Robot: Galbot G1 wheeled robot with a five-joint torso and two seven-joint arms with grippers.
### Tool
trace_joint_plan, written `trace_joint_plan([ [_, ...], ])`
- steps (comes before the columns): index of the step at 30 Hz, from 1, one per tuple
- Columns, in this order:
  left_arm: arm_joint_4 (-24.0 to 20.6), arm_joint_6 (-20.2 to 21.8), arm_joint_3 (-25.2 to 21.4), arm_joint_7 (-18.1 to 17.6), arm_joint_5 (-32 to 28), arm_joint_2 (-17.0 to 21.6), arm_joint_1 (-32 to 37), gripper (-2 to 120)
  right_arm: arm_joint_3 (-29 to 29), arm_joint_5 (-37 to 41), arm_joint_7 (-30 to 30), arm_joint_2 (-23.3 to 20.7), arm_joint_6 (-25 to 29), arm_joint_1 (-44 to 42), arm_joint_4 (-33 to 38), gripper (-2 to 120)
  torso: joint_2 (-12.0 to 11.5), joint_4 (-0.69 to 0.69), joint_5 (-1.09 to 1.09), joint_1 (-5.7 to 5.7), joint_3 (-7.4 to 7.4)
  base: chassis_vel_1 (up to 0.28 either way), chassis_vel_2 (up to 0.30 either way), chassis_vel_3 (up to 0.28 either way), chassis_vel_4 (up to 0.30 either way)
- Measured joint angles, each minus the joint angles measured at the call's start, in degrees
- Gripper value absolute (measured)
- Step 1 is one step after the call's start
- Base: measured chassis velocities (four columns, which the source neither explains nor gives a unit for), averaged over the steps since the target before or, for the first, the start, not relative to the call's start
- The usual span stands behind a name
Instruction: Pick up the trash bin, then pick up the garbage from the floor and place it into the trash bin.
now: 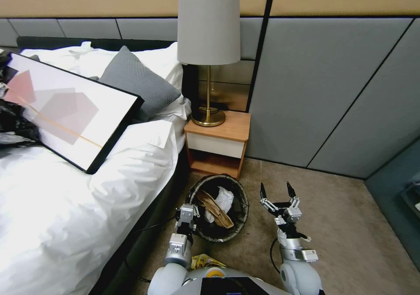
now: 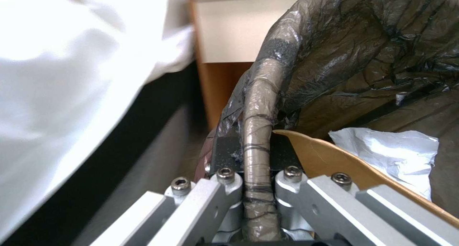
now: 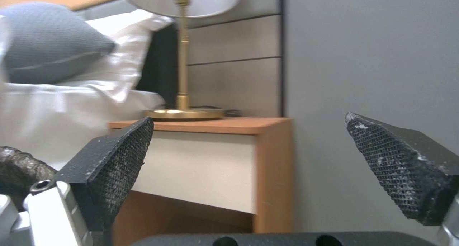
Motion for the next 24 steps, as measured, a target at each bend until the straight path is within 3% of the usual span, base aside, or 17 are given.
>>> trace_joint_plan([
  [24, 1.2, -1.0, 0.6, 2.1, -0.2, 0.6, 0.1, 1, -0.2, -0.2, -1.7, 0.0, -0.7, 1.2, -0.1, 100, 0.0, 0.01, 0.00, 0.00, 0.00, 0.109, 0.111, 0.109, 0.103],
])
